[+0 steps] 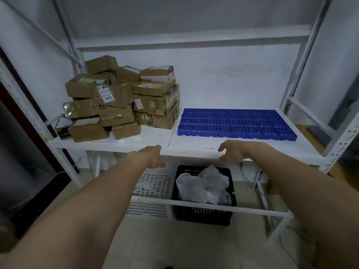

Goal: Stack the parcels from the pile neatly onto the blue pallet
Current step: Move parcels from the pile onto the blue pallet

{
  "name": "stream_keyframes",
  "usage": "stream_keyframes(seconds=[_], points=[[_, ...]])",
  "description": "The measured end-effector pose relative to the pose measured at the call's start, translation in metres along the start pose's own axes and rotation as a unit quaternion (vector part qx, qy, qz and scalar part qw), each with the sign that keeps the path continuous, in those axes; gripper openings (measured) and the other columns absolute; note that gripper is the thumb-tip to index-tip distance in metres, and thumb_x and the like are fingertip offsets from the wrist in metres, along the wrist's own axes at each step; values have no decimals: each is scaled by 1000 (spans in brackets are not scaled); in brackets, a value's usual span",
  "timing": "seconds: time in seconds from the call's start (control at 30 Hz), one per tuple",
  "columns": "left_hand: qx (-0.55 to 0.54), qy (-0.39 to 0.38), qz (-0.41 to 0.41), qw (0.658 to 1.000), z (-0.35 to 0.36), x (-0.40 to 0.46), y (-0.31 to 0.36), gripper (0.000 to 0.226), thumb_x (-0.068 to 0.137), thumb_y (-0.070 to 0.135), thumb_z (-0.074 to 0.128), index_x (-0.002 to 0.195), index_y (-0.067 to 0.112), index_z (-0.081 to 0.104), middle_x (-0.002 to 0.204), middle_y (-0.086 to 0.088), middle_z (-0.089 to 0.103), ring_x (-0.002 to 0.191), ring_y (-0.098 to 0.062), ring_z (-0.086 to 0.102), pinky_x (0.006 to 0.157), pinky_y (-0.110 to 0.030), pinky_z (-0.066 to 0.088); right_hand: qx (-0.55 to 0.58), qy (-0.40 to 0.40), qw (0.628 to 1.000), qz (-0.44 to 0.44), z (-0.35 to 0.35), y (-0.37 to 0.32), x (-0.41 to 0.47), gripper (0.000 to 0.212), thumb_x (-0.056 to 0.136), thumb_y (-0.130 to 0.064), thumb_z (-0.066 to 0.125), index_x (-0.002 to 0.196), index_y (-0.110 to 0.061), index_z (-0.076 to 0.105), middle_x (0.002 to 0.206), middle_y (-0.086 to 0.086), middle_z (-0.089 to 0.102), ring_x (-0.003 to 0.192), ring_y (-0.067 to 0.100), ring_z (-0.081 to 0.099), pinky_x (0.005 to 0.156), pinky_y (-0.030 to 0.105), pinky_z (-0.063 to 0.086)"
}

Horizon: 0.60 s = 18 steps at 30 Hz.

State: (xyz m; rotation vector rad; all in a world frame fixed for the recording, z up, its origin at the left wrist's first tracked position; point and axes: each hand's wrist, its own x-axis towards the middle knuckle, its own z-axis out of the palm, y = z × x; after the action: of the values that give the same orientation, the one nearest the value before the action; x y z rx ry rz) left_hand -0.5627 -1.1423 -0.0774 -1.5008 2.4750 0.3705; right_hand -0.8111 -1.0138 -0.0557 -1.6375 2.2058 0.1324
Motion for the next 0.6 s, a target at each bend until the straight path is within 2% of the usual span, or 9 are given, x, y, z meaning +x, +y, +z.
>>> stream_keyframes(seconds=[0.1, 0.17, 0.23, 0.3, 0.37, 0.43, 0.5, 0.57, 0.6], points=[[-6, 5, 16, 1000, -9, 36, 4, 81, 87, 42, 63, 150, 15, 19, 150, -9, 35, 131, -28, 41, 103, -37, 40, 7, -26, 1000, 11, -11, 8, 28, 62, 92, -41, 55, 144, -14, 36, 145, 6, 39, 122, 27, 49, 102, 38, 41], [-10, 9, 28, 1000, -16, 62, 5, 82, 88, 43, 63, 150, 15, 18, 151, -9, 33, 132, -28, 40, 103, -36, 39, 28, -46, 998, 21, -22, 11, 49, 62, 92, -39, 56, 145, -15, 34, 131, 6, 46, 104, 27, 57, 88, 36, 49], [-15, 12, 36, 999, -27, 88, 3, 84, 88, 43, 62, 152, 15, 15, 155, -9, 28, 136, -28, 35, 105, -35, 36, 32, -50, 998, 24, -36, 13, 74, 62, 93, -38, 55, 145, -14, 32, 118, 5, 48, 95, 25, 57, 76, 33, 48], [-18, 14, 42, 999, -43, 116, -1, 83, 89, 44, 62, 152, 16, 17, 156, -8, 25, 138, -27, 32, 106, -33, 34, 20, -45, 999, 17, -53, 9, 103, 58, 94, -38, 54, 142, -10, 37, 107, 5, 53, 90, 25, 56, 72, 32, 47], [-17, 20, 54, 998, -62, 143, -8, 77, 89, 44, 62, 150, 16, 24, 154, -7, 29, 137, -26, 35, 105, -31, 34, 8, -39, 999, 9, -69, 3, 134, 56, 94, -38, 54, 135, -1, 45, 116, 15, 59, 92, 30, 58, 78, 36, 49], [-12, 25, 77, 997, -80, 171, -17, 69, 90, 41, 61, 148, 17, 32, 150, -7, 36, 132, -27, 40, 105, -31, 37, 0, -33, 999, 6, -87, -5, 167, 57, 94, -37, 54, 133, 3, 46, 131, 24, 52, 107, 37, 58, 93, 41, 48], [2, 25, 98, 995, -98, 198, -26, 57, 91, 38, 59, 142, 17, 42, 142, -6, 46, 121, -25, 48, 97, -30, 44, 2, -25, 1000, 2, -105, -16, 199, 56, 94, -36, 55, 133, 3, 46, 138, 24, 46, 122, 40, 49, 103, 46, 42], [-1, 25, 115, 993, -115, 224, -37, 45, 90, 39, 59, 131, 19, 52, 130, -2, 56, 106, -20, 54, 82, -26, 49, -5, -21, 1000, -6, -121, -27, 229, 55, 95, -36, 53, 134, 2, 45, 141, 22, 44, 127, 38, 45, 105, 47, 39], [-12, 25, 117, 993, -122, 236, -43, 44, 89, 40, 59, 129, 21, 55, 127, 0, 58, 103, -18, 56, 83, -28, 51, -14, -19, 1000, -9, -127, -33, 244, 55, 96, -36, 52, 135, 1, 44, 143, 20, 42, 128, 36, 44, 106, 45, 38]])
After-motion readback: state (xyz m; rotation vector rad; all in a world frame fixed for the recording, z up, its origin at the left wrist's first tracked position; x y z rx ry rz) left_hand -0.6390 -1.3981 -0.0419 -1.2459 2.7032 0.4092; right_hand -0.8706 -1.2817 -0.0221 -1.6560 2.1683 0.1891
